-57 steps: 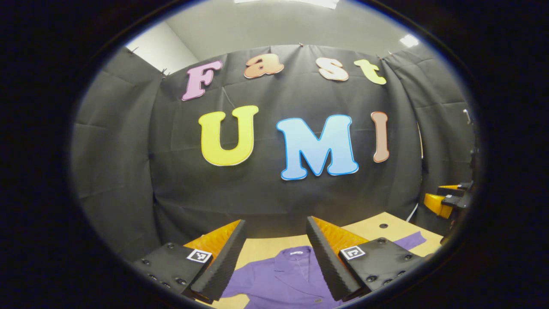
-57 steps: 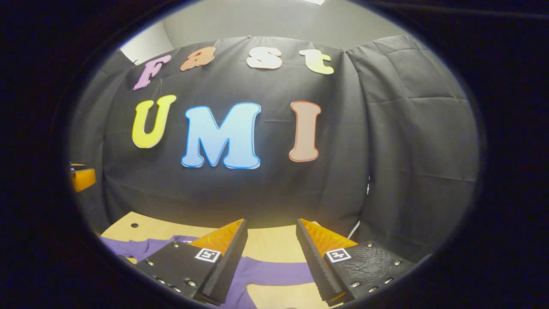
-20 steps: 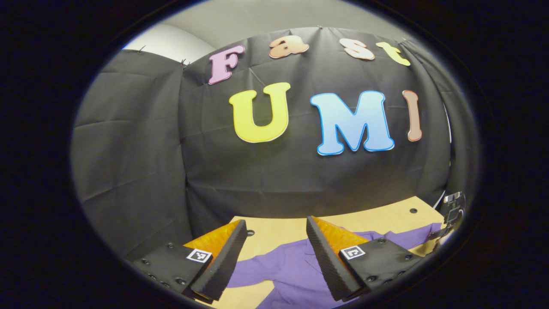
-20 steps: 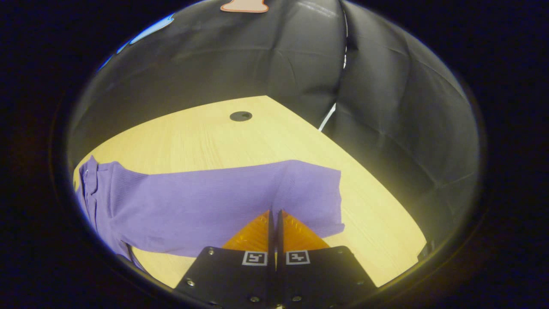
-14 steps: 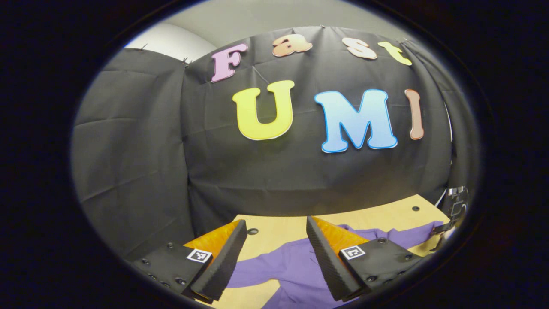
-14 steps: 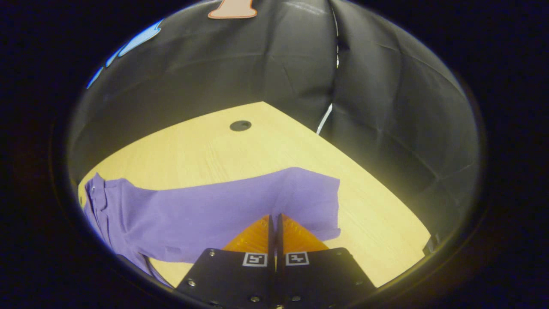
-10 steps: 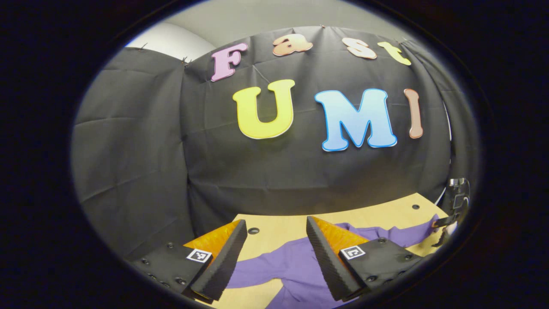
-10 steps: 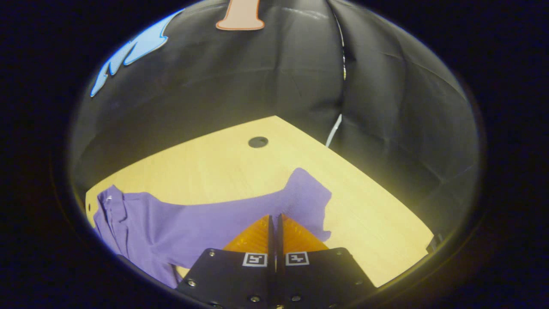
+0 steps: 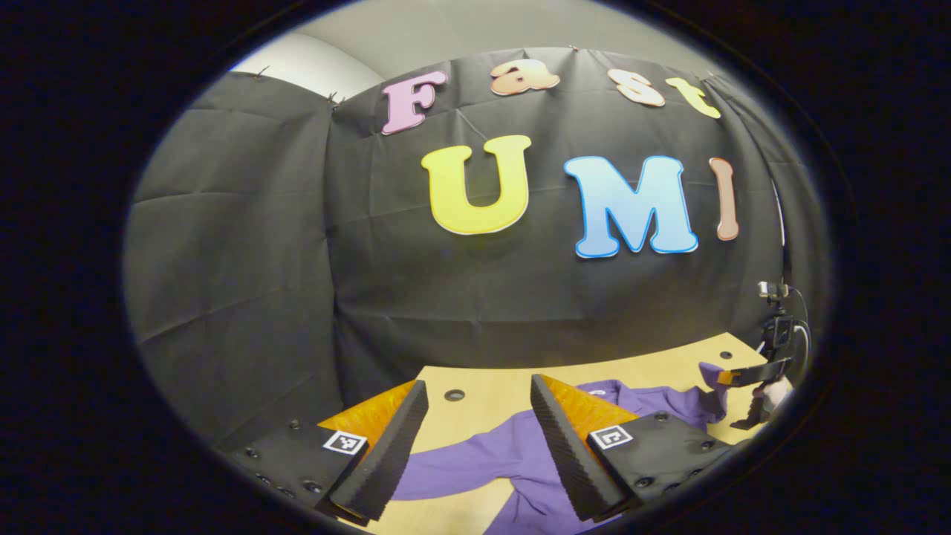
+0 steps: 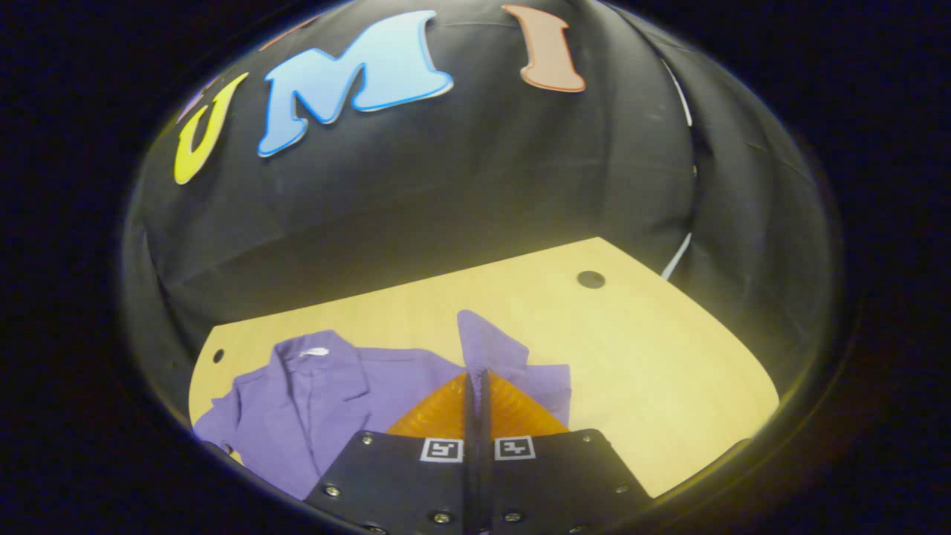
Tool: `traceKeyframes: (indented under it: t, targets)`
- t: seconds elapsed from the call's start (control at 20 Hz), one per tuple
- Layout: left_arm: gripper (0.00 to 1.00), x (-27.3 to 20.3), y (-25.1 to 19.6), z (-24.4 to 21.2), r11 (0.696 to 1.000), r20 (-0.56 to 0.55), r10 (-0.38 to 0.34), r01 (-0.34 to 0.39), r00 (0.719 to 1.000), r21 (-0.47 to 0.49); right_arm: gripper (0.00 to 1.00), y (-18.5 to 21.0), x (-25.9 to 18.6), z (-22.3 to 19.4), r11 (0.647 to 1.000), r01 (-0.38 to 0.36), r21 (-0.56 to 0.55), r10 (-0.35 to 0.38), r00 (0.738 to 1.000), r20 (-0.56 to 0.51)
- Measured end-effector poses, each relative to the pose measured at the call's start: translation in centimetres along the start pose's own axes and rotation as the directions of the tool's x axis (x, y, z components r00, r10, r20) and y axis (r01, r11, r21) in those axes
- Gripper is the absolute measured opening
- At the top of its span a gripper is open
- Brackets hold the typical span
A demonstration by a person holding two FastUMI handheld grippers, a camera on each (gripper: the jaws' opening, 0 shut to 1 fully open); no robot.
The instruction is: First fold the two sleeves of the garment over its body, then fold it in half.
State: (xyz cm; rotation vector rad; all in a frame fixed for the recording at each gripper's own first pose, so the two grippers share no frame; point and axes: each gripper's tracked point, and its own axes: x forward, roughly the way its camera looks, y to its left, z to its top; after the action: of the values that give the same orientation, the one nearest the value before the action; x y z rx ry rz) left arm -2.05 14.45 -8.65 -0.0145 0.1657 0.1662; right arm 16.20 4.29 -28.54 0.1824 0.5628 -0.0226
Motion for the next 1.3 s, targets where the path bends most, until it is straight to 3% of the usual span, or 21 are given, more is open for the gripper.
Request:
traceKeyframes:
  t: [0.2, 0.4, 0.6, 0.9, 1.3]
  targets:
    - [0.96, -0.1, 3.6, -1.0, 1.0, -0.011, 0.026, -0.026, 1.0, 0.001, 0.01, 5.3, -0.8, -0.6, 0.996, -0.086, -0.012, 0.086, 0.996, -0.009]
    - [0.92, -0.4, 8.0, -2.1, 0.998, -0.025, 0.066, -0.066, 0.997, 0.004, 0.01, 12.9, -0.9, -2.4, 0.987, -0.16, -0.03, 0.159, 0.987, -0.03]
    - [0.96, -0.2, 11.7, -3.2, 0.994, -0.035, 0.11, -0.11, 0.993, 0.004, 0.01, 18.2, -1.1, -4.6, 0.97, -0.227, -0.087, 0.222, 0.973, -0.063]
    - [0.94, -0.3, 15.9, -4.8, 0.987, -0.056, 0.159, -0.16, 0.986, -0.007, 0.01, 25.8, -2.2, -8.7, 0.928, -0.33, -0.171, 0.311, 0.942, -0.128]
    - [0.94, -1.2, 19.4, -7.0, 0.977, -0.071, 0.213, -0.214, 0.974, -0.007, 0.01, 32.0, -3.6, -15.1, 0.859, -0.443, -0.257, 0.386, 0.89, -0.243]
